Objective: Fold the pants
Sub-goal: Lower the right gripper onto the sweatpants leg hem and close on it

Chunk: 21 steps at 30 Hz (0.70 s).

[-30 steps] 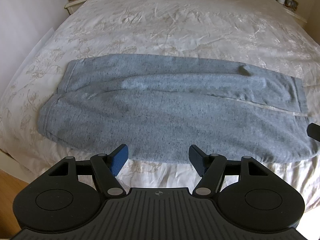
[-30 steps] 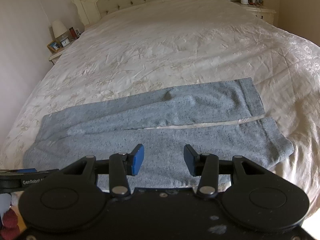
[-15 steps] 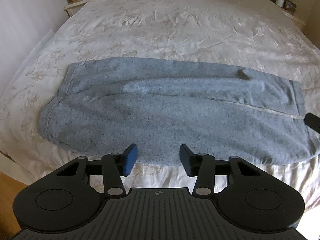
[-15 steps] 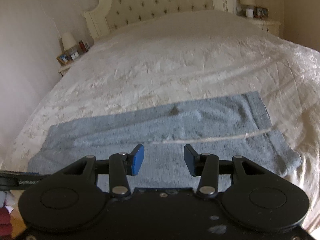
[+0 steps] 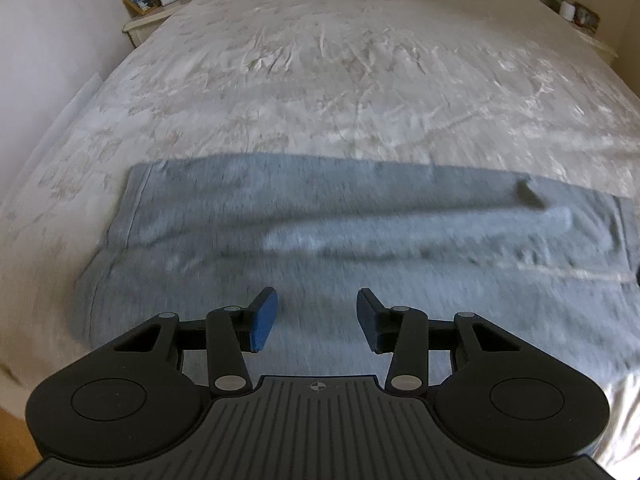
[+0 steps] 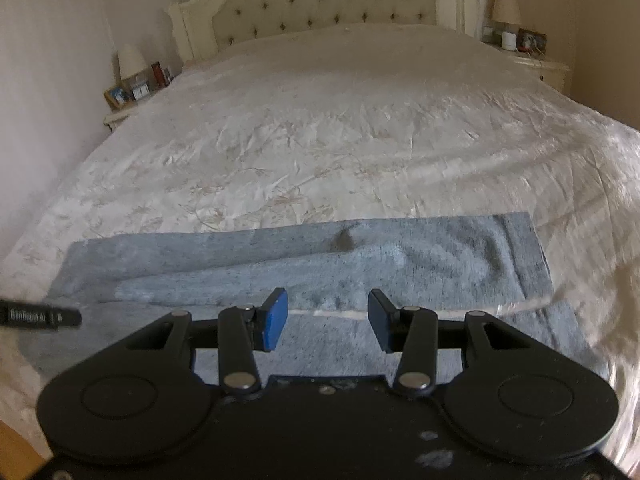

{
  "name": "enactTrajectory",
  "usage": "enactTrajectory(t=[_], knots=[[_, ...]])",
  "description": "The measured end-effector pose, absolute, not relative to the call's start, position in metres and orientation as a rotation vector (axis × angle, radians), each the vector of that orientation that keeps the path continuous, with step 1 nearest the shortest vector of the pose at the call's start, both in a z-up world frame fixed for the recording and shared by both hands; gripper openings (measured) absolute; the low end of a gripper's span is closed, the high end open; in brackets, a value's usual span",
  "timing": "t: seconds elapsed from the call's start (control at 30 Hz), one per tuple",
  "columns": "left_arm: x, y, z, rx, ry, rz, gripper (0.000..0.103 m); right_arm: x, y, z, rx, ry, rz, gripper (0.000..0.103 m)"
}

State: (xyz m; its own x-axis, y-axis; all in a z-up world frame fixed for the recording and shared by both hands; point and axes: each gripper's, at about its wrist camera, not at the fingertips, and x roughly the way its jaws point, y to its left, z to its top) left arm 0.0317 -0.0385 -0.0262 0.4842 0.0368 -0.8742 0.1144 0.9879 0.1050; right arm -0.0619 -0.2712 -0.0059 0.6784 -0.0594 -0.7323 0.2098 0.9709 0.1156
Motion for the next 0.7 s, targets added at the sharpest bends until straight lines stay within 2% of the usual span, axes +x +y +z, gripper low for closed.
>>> enactTrajectory(t=[0.27,0.7], knots=[[0.102,-0.029,-0.054,0.135,1.120,-0.101,0.043,0.004,-0.271,-0.024,0.131,0.904,-0.163,0.047],[0.155,-0.061,-0.068,0.136,1.159,-0.072,0.043,0.105,-0.332,-0.073,-0.004,1.014,-0.006,0.047]])
